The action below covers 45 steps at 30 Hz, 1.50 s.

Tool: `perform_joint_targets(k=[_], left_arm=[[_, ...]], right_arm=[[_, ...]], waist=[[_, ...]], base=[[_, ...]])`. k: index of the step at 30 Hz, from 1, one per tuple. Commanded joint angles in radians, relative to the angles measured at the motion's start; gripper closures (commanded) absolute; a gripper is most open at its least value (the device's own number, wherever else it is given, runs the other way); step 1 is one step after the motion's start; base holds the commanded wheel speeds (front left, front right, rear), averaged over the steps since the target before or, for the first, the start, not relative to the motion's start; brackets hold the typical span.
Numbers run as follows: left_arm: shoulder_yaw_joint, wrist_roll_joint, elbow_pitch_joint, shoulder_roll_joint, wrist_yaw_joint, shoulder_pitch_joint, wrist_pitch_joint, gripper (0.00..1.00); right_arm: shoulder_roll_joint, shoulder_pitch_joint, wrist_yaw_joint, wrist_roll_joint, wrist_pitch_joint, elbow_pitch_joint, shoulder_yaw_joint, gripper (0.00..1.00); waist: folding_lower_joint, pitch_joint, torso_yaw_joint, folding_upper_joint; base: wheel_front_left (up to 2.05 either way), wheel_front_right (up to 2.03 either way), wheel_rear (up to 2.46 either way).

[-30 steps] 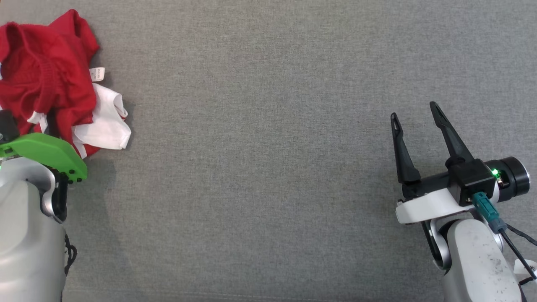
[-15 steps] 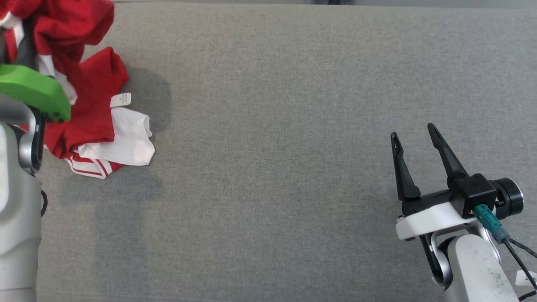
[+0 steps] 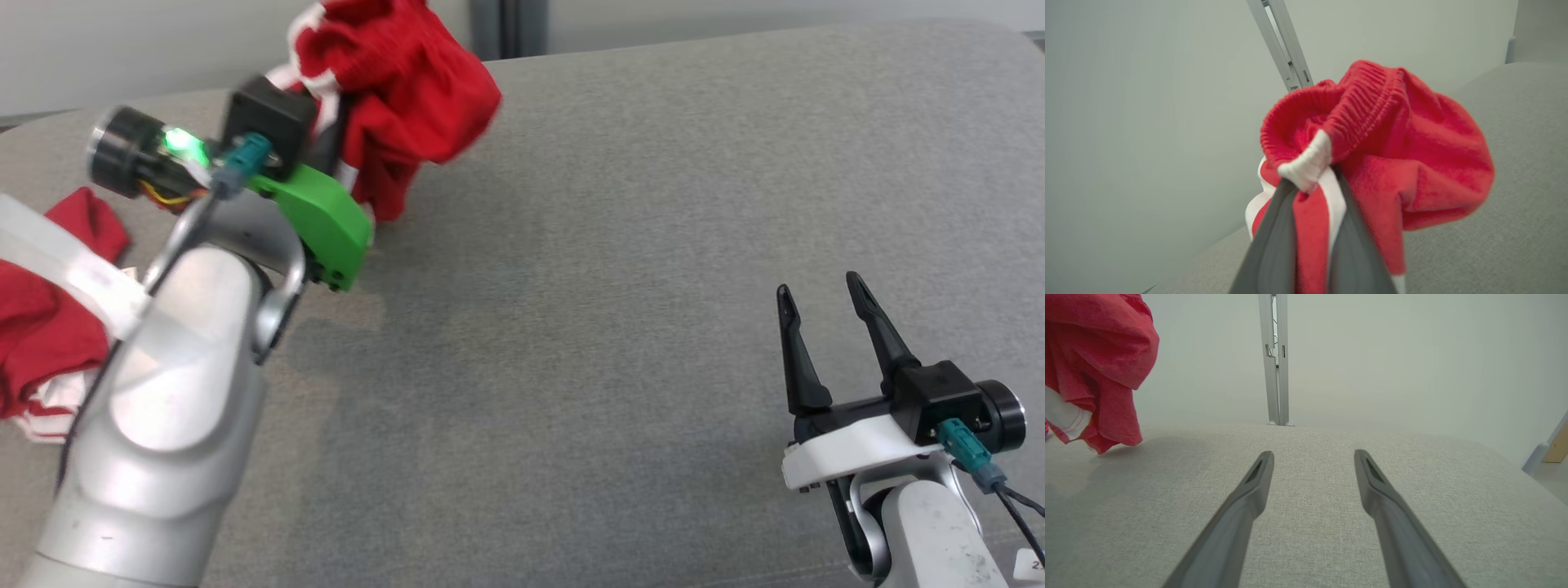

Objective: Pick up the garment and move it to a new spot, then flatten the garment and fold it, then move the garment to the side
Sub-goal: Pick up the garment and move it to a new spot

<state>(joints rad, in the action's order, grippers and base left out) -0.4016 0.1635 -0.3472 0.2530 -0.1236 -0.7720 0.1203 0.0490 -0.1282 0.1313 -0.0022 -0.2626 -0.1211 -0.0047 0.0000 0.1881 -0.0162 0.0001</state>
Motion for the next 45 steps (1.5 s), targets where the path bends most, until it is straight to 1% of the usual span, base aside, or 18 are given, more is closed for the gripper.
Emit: perform_joint_targets(k=[1, 4, 8, 14, 16, 17, 18, 19, 20, 25, 30, 34, 38, 42, 45], left_arm=[[-0.023, -0.008, -0.014, -0.016, -0.002, 0.022, -0.012, 1.0], [-0.091, 0.004, -0.067, -0.073, -0.005, 0.051, -0.036, 1.0], [-0.173, 0.005, -0.152, -0.13, -0.005, 0.08, -0.077, 1.0], [-0.253, 0.023, -0.281, -0.185, -0.006, 0.089, -0.147, 1.0], [-0.268, 0.035, -0.315, -0.192, -0.006, 0.081, -0.168, 0.69], [-0.275, 0.041, -0.331, -0.194, -0.004, 0.076, -0.178, 0.61], [-0.28, 0.047, -0.341, -0.196, -0.003, 0.074, -0.188, 0.44], [-0.287, 0.056, -0.349, -0.198, 0.001, 0.074, -0.201, 0.09], [-0.292, 0.062, -0.356, -0.199, 0.005, 0.076, -0.21, 0.0], [-0.326, 0.124, -0.36, -0.201, 0.012, 0.091, -0.253, 0.0], [-0.33, 0.135, -0.359, -0.201, 0.044, 0.071, -0.305, 0.0], [-0.309, 0.152, -0.353, -0.194, 0.065, 0.1, -0.351, 0.0], [-0.281, 0.172, -0.316, -0.185, 0.09, 0.159, -0.379, 0.0], [-0.228, 0.203, -0.266, -0.167, 0.116, 0.246, -0.386, 0.0], [-0.168, 0.206, -0.188, -0.139, 0.148, 0.326, -0.386, 0.0]], right_arm=[[0.002, 0.008, -0.001, 0.006, -0.004, -0.001, 0.0, 0.0], [0.002, 0.007, -0.001, 0.02, -0.004, -0.004, 0.005, 0.0], [0.002, 0.001, -0.001, 0.035, -0.004, -0.007, 0.016, 0.0], [0.002, -0.006, -0.001, 0.05, -0.004, -0.01, 0.023, 0.0], [0.002, -0.004, -0.001, 0.05, -0.004, -0.013, 0.025, 0.0], [0.002, -0.002, -0.001, 0.049, -0.004, -0.014, 0.024, 0.0], [0.002, 0.0, -0.001, 0.049, -0.004, -0.016, 0.022, 0.0], [0.002, 0.003, -0.001, 0.048, -0.004, -0.017, 0.022, 0.0], [0.002, 0.006, -0.001, 0.049, -0.004, -0.018, 0.023, 0.0], [0.003, 0.012, -0.001, 0.049, -0.004, -0.023, 0.027, 0.0], [0.003, 0.017, -0.001, 0.039, -0.004, -0.024, 0.012, 0.0], [0.003, 0.023, -0.001, 0.021, -0.004, -0.024, 0.002, 0.0], [0.003, 0.031, -0.001, 0.006, -0.004, -0.028, -0.01, 0.0], [0.003, 0.046, -0.001, -0.003, -0.004, -0.031, -0.017, 0.0], [0.003, 0.054, -0.001, 0.011, -0.004, -0.031, -0.012, 0.0]], waist=[[0.0, 0.012, -0.118, -0.0001], [0.0, 0.038, -0.17, -0.0001], [0.0, 0.069, -0.221, -0.0001], [0.0, 0.093, -0.259, -0.0001], [0.0, 0.093, -0.262, -0.0001], [0.0, 0.09, -0.261, -0.0001], [0.0, 0.088, -0.259, -0.0001], [0.0, 0.083, -0.255, -0.0001], [0.0, 0.079, -0.252, -0.0001], [0.0, 0.055, -0.218, -0.0001], [0.0, 0.024, -0.172, -0.0001], [0.0, -0.012, -0.136, -0.0001], [0.0, -0.054, -0.103, -0.0001], [0.0, -0.091, -0.08, -0.0001], [0.0, -0.115, -0.069, -0.0001]], base=[[0.0, 0.0, 0.0], [0.0, 0.0, 0.0], [0.0, 0.0, 0.0], [0.0, 0.0, 0.0], [0.0, 0.0, 0.0], [0.0, 0.0, 0.0], [0.0, 0.0, 0.0], [0.0, 0.0, 0.0], [0.0, 0.0, 0.0], [0.0, 0.0, 0.0], [0.0, 0.0, 0.0], [0.0, 0.0, 0.0], [0.0, 0.0, 0.0], [0.0, 0.0, 0.0], [0.0, 0.0, 0.0]])
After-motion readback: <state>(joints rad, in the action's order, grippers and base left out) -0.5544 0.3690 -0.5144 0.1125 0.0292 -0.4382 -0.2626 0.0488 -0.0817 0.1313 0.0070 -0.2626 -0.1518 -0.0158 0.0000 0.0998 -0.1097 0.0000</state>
